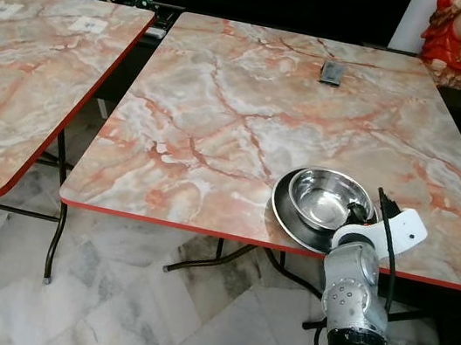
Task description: Setting the table
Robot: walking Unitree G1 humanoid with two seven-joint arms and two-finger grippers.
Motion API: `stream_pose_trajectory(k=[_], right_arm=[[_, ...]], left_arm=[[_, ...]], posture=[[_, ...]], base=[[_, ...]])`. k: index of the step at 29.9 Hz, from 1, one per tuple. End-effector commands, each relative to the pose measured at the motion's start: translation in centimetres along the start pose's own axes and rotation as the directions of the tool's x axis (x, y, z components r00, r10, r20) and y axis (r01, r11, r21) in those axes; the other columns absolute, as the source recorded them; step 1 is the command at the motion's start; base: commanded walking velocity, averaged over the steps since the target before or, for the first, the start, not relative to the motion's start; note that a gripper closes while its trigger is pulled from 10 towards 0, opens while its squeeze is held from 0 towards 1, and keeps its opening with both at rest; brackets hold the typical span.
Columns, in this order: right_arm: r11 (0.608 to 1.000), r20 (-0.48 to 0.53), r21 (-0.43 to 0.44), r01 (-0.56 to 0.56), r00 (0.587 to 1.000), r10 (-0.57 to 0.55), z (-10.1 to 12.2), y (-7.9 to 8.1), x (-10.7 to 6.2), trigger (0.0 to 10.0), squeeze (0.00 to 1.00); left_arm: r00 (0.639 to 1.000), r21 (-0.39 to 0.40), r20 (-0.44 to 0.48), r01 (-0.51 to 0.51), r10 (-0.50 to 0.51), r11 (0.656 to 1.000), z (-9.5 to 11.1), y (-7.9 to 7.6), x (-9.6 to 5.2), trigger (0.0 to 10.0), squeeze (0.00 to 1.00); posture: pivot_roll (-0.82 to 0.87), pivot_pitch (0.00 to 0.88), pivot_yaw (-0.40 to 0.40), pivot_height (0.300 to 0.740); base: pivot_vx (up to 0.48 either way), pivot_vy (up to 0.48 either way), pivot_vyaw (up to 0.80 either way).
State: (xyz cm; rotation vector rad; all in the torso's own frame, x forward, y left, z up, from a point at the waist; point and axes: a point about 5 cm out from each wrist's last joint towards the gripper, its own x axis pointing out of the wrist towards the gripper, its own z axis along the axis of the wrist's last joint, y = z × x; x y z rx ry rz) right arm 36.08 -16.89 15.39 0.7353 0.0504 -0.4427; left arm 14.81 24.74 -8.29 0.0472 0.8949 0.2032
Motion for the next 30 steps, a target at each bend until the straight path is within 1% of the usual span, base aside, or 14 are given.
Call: stream_pose_trajectory(k=[1, 3, 8, 15, 17, 18, 19, 20, 21, 22, 23, 25, 30], right_arm=[[1.0, 0.015, -0.019, 0.018, 1.0, -0.017, 0.3, -0.4, -0.4, 10.0, 0.0], [0.999, 0.02, -0.038, 0.021, 1.0, -0.02, 0.4, -0.6, -0.7, 10.0, 0.0], [0.998, 0.005, -0.042, 0.05, 0.999, -0.05, 0.1, -1.4, -1.3, 10.0, 0.0], [0.997, 0.022, -0.059, 0.054, 0.998, -0.053, 0.6, -1.6, -1.7, 10.0, 0.0], [0.994, 0.055, -0.101, 0.03, 0.998, -0.025, 1.1, -1.4, -2.0, 10.0, 0.0], [0.987, 0.091, -0.163, -0.004, 0.996, 0.019, 1.5, -1.0, -2.2, 10.0, 0.0], [0.967, 0.135, -0.251, -0.048, 0.987, 0.084, 1.9, -0.4, -2.6, 10.0, 0.0], [0.967, 0.135, -0.251, -0.048, 0.987, 0.084, 1.9, -0.4, -2.6, 10.0, 0.0], [0.949, 0.16, -0.306, -0.08, 0.978, 0.134, 2.3, -0.1, -3.0, 10.0, 0.0], [0.935, 0.169, -0.342, -0.095, 0.972, 0.16, 2.5, -0.1, -3.2, 10.0, 0.0], [0.935, 0.169, -0.342, -0.095, 0.972, 0.16, 2.5, -0.1, -3.2, 10.0, 0.0], [0.923, 0.18, -0.374, -0.089, 0.969, 0.166, 2.9, -0.5, -3.3, 10.0, 0.0], [0.924, 0.19, -0.374, -0.077, 0.969, 0.158, 3.3, -0.9, -3.2, 10.0, 0.0]], left_arm=[[0.999, -0.009, -0.038, -0.006, 0.005, 1.0, -1.1, 0.2, -0.3, 10.0, 0.0], [0.999, -0.008, -0.038, -0.003, 0.002, 1.0, -1.1, 0.1, -0.3, 10.0, 0.0], [0.999, -0.011, -0.036, 0.003, -0.003, 1.0, -0.9, -0.1, -0.2, 10.0, 0.0], [0.999, -0.013, -0.034, 0.002, -0.002, 1.0, -0.8, -0.3, -0.2, 10.0, 0.0], [0.999, -0.012, -0.033, 0.002, -0.002, 1.0, -0.8, -0.3, -0.2, 10.0, 0.0], [0.999, -0.011, -0.033, 0.002, -0.002, 1.0, -0.8, -0.3, -0.1, 10.0, 0.0], [0.999, -0.009, -0.032, 0.001, -0.002, 1.0, -0.7, -0.3, -0.1, 10.0, 0.0], [0.999, -0.009, -0.032, 0.001, -0.002, 1.0, -0.7, -0.3, -0.1, 10.0, 0.0], [1.0, -0.01, -0.029, -0.002, 0.001, 1.0, -0.7, -0.3, -0.1, 10.0, 0.0], [1.0, -0.01, -0.028, -0.004, 0.003, 1.0, -0.7, -0.3, -0.1, 10.0, 0.0], [1.0, -0.01, -0.028, -0.004, 0.003, 1.0, -0.7, -0.3, -0.1, 10.0, 0.0], [1.0, -0.011, -0.03, -0.004, 0.003, 1.0, -0.7, -0.3, -0.1, 10.0, 0.0], [0.999, -0.012, -0.033, -0.002, 0.002, 1.0, -0.8, -0.4, -0.1, 10.0, 0.0]], posture=[[0.08, 0.167, -0.014, 0.74], [0.07, 0.167, -0.013, 0.74], [0.08, 0.165, -0.019, 0.74], [0.07, 0.159, -0.022, 0.74], [0.07, 0.157, -0.019, 0.74], [0.07, 0.156, -0.018, 0.74], [0.07, 0.156, -0.018, 0.74], [0.07, 0.156, -0.018, 0.74], [0.07, 0.156, -0.018, 0.74], [0.07, 0.154, -0.025, 0.74], [0.07, 0.154, -0.025, 0.74], [0.06, 0.151, -0.027, 0.74], [0.06, 0.148, -0.03, 0.74]], base=[[0.0, 0.0, 0.0], [0.0, 0.0, 0.0], [0.0, 0.0, 0.0], [0.0, 0.0, 0.0], [0.0, 0.0, 0.0], [0.0, 0.0, 0.0], [0.0, 0.0, 0.0], [0.0, 0.0, 0.0], [0.0, 0.0, 0.0], [0.0, 0.0, 0.0], [0.0, 0.0, 0.0], [0.0, 0.0, 0.0], [0.0, 0.0, 0.0]])
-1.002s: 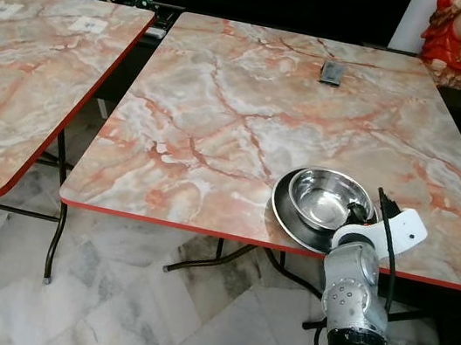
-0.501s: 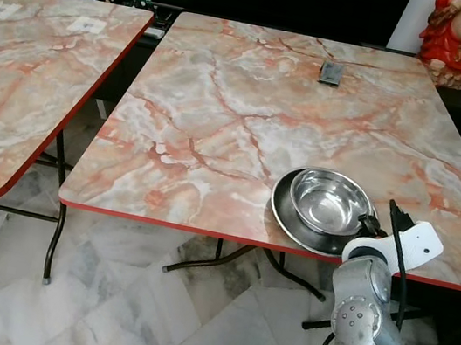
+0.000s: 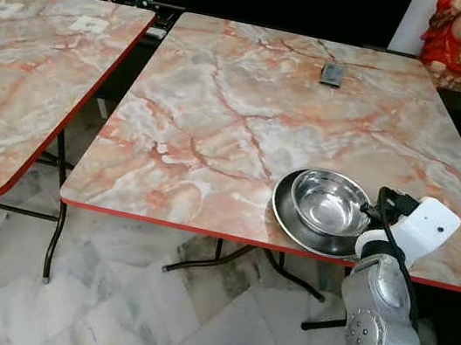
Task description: Setting the table
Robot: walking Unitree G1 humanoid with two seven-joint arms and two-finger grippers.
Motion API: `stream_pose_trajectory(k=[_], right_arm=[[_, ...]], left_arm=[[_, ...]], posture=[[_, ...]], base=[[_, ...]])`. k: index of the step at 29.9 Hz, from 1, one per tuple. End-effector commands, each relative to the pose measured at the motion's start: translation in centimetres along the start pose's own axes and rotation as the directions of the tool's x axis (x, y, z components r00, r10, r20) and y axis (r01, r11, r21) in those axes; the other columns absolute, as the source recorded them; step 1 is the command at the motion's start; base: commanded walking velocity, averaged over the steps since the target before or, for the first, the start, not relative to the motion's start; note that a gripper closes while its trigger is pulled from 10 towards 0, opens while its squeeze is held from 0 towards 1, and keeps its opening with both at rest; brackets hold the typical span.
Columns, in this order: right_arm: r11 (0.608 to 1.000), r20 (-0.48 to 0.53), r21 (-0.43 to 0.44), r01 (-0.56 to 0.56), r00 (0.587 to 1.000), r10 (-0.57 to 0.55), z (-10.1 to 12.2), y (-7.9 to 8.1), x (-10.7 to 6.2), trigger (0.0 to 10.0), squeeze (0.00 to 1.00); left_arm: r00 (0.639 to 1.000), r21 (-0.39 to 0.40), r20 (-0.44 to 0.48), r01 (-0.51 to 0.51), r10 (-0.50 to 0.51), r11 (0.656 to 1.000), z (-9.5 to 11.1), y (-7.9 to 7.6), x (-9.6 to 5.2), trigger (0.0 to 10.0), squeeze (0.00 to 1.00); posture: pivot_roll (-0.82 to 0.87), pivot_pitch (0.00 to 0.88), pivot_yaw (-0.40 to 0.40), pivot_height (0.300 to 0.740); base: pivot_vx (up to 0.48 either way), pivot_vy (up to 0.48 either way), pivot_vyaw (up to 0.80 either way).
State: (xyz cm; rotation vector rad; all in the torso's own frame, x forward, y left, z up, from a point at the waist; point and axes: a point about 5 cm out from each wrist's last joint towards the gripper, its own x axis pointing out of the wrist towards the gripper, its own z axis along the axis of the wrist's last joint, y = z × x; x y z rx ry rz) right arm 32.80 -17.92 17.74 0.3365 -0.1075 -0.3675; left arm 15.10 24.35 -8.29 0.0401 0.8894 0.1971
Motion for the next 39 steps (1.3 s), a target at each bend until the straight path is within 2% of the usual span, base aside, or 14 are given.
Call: stream_pose_trajectory(k=[1, 5, 7, 9, 12, 15, 18, 24, 27, 28, 32, 39], right_arm=[[0.999, 0.031, -0.013, -0.035, 0.999, 0.036, 0.3, -0.1, -0.2, 10.0, 0.0], [0.989, 0.005, 0.003, -0.145, 0.989, 0.145, -1.3, 1.0, -0.6, 10.0, 0.0], [0.968, -0.017, -0.036, -0.25, 0.968, 0.249, -2.2, 1.8, -1.0, 10.0, 0.0], [0.96, -0.023, -0.051, -0.277, 0.961, 0.276, -2.5, 1.9, -1.1, 10.0, 0.0], [0.956, -0.023, -0.064, -0.285, 0.959, 0.284, -2.5, 1.8, -0.9, 10.0, 0.0], [0.948, 0.001, -0.128, -0.291, 0.956, 0.293, -2.3, 1.6, -0.9, 10.0, 0.0], [0.951, 0.012, -0.117, -0.286, 0.957, 0.29, -2.7, 2.0, -1.3, 10.0, 0.0], [0.899, 0.024, -0.206, -0.385, 0.917, 0.398, -3.5, 3.3, -2.6, 10.0, 0.0], [0.903, 0.022, -0.195, -0.382, 0.919, 0.394, -3.6, 3.1, -2.6, 10.0, 0.0], [0.916, 0.018, -0.177, -0.36, 0.929, 0.368, -3.7, 2.5, -2.4, 10.0, 0.0], [0.925, 0.032, -0.175, -0.336, 0.938, 0.346, -3.6, 1.9, -2.0, 10.0, 0.0], [0.928, 0.04, -0.164, -0.336, 0.937, 0.347, -3.8, 2.5, -2.0, 10.0, 0.0]], left_arm=[[0.999, -0.009, -0.039, -0.011, 0.011, 1.0, -1.0, 0.0, -0.2, 10.0, 0.0], [0.999, -0.011, -0.039, -0.009, 0.009, 1.0, -1.0, -0.1, -0.2, 10.0, 0.0], [0.999, -0.021, -0.032, -0.012, 0.011, 1.0, -0.9, -0.2, -0.2, 10.0, 0.0], [1.0, -0.026, -0.027, -0.016, 0.015, 1.0, -0.9, -0.2, -0.2, 10.0, 0.0], [0.999, -0.026, -0.027, -0.02, 0.02, 0.999, -0.8, -0.1, -0.2, 10.0, 0.0], [0.999, -0.02, -0.027, -0.021, 0.02, 1.0, -0.8, 0.0, -0.2, 10.0, 0.0], [0.999, -0.019, -0.027, -0.019, 0.019, 1.0, -0.7, 0.0, -0.2, 10.0, 0.0], [1.0, -0.02, -0.023, -0.019, 0.019, 1.0, -0.6, 0.1, -0.1, 10.0, 0.0], [1.0, -0.025, -0.02, -0.02, 0.02, 0.999, -0.6, 0.2, -0.1, 10.0, 0.0], [1.0, -0.026, -0.019, -0.02, 0.02, 0.999, -0.6, 0.2, -0.2, 10.0, 0.0], [1.0, -0.028, -0.019, -0.02, 0.019, 0.999, -0.6, 0.3, -0.2, 10.0, 0.0], [1.0, -0.019, -0.021, -0.02, 0.019, 1.0, -0.6, 0.6, -0.2, 10.0, 0.0]], posture=[[0.05, 0.145, -0.032, 0.74], [0.05, 0.143, -0.034, 0.74], [0.06, 0.14, -0.037, 0.74], [0.06, 0.14, -0.04, 0.74], [0.06, 0.138, -0.038, 0.74], [0.06, 0.136, -0.035, 0.74], [0.06, 0.128, -0.025, 0.74], [0.07, 0.117, -0.021, 0.74], [0.07, 0.111, -0.022, 0.74], [0.07, 0.107, -0.024, 0.74], [0.08, 0.102, -0.023, 0.74], [0.09, 0.088, -0.009, 0.74]], base=[[0.0, 0.0, 0.0], [0.0, 0.0, 0.0], [0.0, 0.0, 0.0], [0.0, 0.0, 0.0], [0.0, 0.0, 0.0], [0.0, 0.0, 0.0], [0.0, 0.0, 0.0], [0.0, 0.0, 0.0], [0.0, 0.0, 0.0], [0.0, 0.0, 0.0], [0.0, 0.0, 0.0], [0.0, 0.0, 0.0]])
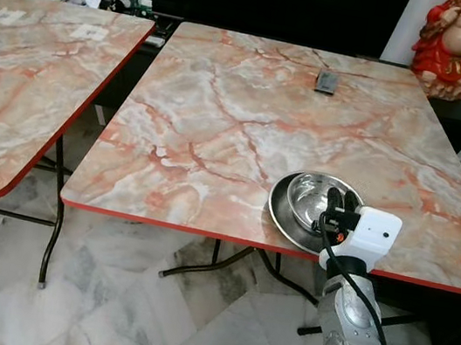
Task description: Setting the table
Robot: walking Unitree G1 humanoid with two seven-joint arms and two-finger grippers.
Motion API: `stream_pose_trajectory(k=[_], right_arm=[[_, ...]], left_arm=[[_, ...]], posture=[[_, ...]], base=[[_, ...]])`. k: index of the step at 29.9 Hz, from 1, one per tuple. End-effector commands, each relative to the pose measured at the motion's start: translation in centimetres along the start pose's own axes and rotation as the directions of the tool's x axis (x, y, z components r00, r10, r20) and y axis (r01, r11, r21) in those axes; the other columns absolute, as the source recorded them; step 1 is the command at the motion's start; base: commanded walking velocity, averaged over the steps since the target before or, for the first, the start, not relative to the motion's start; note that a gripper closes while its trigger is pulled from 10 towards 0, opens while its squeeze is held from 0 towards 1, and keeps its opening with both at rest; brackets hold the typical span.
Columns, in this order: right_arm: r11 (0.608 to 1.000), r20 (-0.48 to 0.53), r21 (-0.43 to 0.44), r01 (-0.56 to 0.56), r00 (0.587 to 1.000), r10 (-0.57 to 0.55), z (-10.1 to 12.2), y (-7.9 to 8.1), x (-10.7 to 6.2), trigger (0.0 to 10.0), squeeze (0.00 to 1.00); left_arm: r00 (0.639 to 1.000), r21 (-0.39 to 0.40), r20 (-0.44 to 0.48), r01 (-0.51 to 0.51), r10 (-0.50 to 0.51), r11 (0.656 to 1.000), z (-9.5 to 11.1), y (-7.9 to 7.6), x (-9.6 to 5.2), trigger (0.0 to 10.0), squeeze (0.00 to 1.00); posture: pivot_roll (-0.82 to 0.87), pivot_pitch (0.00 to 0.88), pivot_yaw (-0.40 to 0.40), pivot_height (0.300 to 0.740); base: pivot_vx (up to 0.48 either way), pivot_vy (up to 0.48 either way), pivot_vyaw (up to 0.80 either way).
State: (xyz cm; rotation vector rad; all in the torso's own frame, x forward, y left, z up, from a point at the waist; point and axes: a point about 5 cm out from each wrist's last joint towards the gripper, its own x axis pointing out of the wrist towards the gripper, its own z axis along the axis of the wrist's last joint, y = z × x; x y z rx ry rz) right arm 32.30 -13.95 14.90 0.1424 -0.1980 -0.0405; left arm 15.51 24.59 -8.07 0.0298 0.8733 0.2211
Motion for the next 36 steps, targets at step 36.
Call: stream_pose_trajectory(k=[36], right_arm=[[0.999, 0.022, 0.032, -0.026, 0.999, 0.025, -0.06, 1.11, 0.93, 10.0, 0.0]], left_arm=[[0.999, -0.008, -0.041, -0.007, 0.006, 1.0, -0.96, 0.48, -0.27, 10.0, 0.0]], posture=[[0.11, 0.11, -0.012, 0.74]], base=[[0.0, 0.33, 0.07]])
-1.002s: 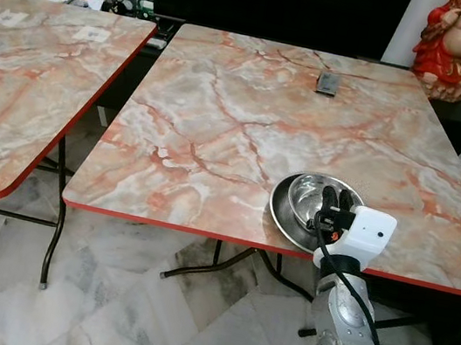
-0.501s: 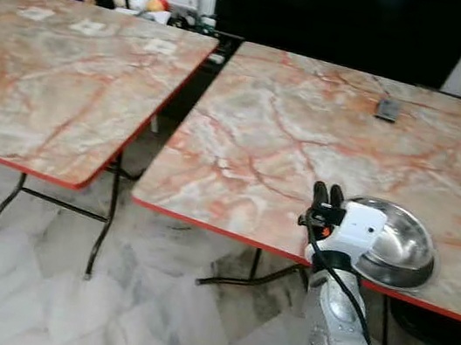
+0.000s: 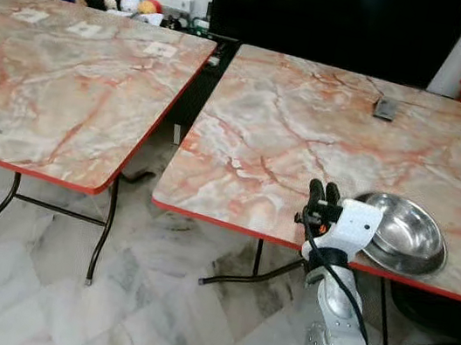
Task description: Setting the table
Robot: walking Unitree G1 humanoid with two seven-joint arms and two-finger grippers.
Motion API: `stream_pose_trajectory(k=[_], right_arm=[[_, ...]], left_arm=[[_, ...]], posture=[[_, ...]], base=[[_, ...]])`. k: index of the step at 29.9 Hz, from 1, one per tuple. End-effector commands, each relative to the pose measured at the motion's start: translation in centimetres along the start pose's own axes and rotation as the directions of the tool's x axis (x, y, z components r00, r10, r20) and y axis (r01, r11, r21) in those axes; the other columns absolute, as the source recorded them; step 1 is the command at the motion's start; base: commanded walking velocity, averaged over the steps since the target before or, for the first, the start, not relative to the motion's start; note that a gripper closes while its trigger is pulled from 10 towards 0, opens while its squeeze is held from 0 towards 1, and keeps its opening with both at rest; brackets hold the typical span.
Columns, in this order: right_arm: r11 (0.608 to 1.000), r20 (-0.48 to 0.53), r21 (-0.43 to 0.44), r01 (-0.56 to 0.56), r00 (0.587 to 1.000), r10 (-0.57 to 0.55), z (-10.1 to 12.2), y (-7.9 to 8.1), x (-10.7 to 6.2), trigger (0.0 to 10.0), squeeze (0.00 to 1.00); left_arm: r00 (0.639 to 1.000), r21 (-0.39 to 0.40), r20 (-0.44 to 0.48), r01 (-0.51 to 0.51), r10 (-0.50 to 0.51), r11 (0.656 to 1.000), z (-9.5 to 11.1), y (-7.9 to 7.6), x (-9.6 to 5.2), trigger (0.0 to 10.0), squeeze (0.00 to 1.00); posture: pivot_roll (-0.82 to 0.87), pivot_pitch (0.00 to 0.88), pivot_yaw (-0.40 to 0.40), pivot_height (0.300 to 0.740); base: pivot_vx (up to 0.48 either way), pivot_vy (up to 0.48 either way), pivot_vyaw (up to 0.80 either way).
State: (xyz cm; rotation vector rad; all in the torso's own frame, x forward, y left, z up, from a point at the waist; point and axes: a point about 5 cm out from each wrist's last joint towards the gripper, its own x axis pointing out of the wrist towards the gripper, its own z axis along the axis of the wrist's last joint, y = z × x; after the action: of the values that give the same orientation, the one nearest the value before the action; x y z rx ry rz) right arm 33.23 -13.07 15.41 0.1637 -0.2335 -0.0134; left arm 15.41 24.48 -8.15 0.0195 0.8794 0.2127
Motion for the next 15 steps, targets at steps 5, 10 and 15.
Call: stream_pose_trajectory(k=[5, 10, 15], right_arm=[[1.0, -0.008, 0.011, -0.004, 1.0, 0.004, -0.18, 0.24, 0.16, 10.0, 0.0], [1.0, -0.005, 0.017, -0.022, 1.0, 0.022, -0.12, 0.64, 0.29, 10.0, 0.0], [0.999, -0.003, 0.013, -0.033, 0.999, 0.033, -0.1, 0.84, 0.31, 10.0, 0.0]], left_arm=[[0.999, -0.005, -0.032, -0.018, 0.017, 1.0, -0.8, 0.47, -0.23, 10.0, 0.0], [0.999, -0.009, -0.033, -0.019, 0.019, 1.0, -0.82, 0.45, -0.24, 10.0, 0.0], [0.999, -0.011, -0.034, -0.022, 0.022, 1.0, -0.86, 0.5, -0.25, 10.0, 0.0]], posture=[[0.11, 0.112, -0.013, 0.74], [0.11, 0.118, -0.014, 0.74], [0.11, 0.125, -0.014, 0.74]], base=[[0.0, 0.48, 0.0], [0.0, 0.48, 0.0], [0.0, 0.48, 0.0]])
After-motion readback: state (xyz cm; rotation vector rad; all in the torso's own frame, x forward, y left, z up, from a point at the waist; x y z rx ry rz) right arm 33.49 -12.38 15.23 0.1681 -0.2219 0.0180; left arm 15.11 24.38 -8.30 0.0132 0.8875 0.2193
